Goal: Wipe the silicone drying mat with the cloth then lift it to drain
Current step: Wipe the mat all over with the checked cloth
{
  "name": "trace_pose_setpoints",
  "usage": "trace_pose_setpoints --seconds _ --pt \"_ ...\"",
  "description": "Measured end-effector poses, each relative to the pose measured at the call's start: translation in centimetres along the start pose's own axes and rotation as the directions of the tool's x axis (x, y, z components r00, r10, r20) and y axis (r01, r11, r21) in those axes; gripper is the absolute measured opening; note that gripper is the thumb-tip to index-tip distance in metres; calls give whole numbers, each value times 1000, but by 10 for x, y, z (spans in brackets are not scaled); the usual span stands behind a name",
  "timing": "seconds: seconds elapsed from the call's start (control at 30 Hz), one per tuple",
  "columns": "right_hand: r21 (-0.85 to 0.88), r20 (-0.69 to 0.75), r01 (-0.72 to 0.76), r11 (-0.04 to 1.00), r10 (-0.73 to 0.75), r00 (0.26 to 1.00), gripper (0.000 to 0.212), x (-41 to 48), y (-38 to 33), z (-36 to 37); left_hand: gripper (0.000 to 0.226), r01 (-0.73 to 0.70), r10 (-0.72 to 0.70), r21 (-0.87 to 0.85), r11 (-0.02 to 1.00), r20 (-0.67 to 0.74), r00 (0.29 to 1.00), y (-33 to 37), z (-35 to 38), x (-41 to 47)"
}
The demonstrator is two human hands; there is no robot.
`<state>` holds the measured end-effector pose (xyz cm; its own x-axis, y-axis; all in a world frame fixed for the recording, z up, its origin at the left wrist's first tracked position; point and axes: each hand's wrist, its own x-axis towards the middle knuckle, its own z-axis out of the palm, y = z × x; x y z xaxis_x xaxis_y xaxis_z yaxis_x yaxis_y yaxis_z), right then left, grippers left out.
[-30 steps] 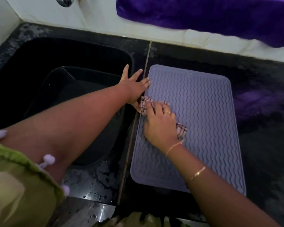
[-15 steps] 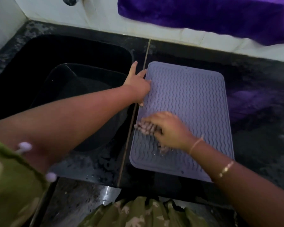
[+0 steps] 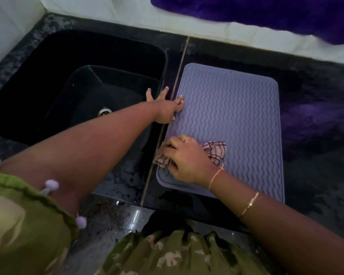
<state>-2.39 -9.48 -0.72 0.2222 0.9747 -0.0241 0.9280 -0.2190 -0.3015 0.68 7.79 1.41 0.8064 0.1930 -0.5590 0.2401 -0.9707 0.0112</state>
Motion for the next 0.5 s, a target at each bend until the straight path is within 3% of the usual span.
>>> trace_pose_setpoints --seconds 0.17,0.33,0.43,0.5 --pt "29 65 250 968 -252 966 35 -30 -6 3 61 22 -22 35 999 -7 1000 4 0 -2" --pt "-138 89 355 925 -345 934 31 -35 18 -5 61 42 -40 65 997 -35 999 6 1 -5" --pt "-125 111 236 964 -223 969 37 -26 33 -14 59 33 -21 127 991 -97 995 11 -1 -12" --pt "47 69 65 997 -68 995 36 -18 45 -23 54 11 5 80 997 -195 981 10 5 -17"
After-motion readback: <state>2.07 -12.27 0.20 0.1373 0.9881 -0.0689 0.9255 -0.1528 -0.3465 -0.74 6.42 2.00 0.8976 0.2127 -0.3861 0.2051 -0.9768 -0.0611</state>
